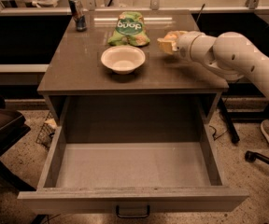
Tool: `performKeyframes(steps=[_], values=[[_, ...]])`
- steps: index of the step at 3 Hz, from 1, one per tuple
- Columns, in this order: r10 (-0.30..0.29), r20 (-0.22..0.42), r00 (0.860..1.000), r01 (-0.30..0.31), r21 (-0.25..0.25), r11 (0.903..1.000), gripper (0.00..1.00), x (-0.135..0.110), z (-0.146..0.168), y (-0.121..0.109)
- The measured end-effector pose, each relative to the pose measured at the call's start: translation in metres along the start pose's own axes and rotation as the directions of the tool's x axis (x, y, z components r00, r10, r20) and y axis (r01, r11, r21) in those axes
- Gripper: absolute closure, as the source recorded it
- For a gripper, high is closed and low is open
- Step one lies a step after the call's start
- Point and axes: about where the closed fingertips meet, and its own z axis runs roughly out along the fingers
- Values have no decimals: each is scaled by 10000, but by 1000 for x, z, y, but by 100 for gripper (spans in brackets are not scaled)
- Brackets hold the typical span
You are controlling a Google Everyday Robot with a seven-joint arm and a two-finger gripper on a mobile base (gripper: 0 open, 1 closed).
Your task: Pick orange from top drawer and place on counter
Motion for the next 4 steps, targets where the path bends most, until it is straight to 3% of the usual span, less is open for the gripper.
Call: performKeyframes(steps=[2,4], values=[[593,-841,9947,-492,1172,9919,100,42,-17,-23],[647,-936,9935,-529,1237,9909,54,47,-18,-24]])
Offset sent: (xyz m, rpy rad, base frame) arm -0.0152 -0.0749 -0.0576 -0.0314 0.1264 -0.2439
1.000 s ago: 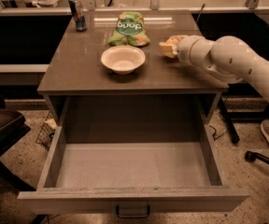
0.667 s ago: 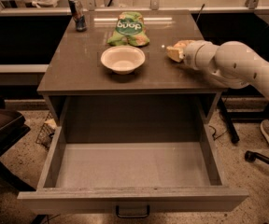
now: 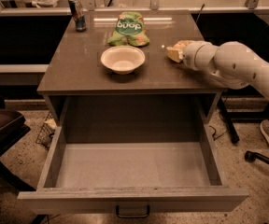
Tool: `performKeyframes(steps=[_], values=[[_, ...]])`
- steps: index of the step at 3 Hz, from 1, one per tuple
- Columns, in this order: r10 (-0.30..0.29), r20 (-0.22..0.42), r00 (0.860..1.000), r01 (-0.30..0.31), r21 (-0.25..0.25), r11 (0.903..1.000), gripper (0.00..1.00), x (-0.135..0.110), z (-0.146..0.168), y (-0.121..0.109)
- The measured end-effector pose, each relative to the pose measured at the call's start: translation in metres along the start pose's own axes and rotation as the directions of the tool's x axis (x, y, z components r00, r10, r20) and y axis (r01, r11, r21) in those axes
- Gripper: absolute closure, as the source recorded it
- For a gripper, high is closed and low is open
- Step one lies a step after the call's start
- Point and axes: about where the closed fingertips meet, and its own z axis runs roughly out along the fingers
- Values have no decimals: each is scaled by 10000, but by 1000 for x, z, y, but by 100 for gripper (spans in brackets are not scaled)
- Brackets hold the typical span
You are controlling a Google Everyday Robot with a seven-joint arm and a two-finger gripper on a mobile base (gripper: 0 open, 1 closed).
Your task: Pick orange from top drawer and place on counter
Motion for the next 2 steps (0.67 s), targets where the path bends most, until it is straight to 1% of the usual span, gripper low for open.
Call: performKeyframes(steps=[1,2], values=[[0,0,10000,0,-2,10000,23,-1,0,0],[0,0,10000,0,-2,10000,2,-1,0,0]])
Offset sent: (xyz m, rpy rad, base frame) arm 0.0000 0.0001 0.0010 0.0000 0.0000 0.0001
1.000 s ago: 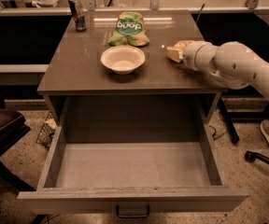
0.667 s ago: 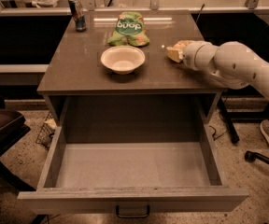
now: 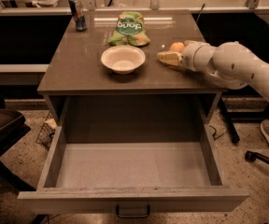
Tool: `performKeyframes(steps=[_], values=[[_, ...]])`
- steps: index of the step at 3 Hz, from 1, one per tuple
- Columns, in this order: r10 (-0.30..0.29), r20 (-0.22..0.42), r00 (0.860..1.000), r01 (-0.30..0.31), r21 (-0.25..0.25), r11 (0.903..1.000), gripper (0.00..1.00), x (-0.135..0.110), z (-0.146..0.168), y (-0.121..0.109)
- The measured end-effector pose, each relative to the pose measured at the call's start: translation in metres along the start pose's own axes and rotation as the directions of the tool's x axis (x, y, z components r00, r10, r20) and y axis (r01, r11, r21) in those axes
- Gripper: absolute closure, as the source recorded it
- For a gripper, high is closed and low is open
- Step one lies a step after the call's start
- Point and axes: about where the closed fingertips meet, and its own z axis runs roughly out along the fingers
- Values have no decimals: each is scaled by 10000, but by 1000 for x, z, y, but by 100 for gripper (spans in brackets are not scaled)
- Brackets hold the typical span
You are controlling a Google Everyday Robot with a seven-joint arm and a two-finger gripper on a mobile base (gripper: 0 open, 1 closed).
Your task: Pick orange from top drawer and place on counter
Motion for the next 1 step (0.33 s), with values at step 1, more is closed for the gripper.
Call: performKeyframes(steps=[1], values=[[0,-1,10000,0,-15,10000,0,0,1,1]])
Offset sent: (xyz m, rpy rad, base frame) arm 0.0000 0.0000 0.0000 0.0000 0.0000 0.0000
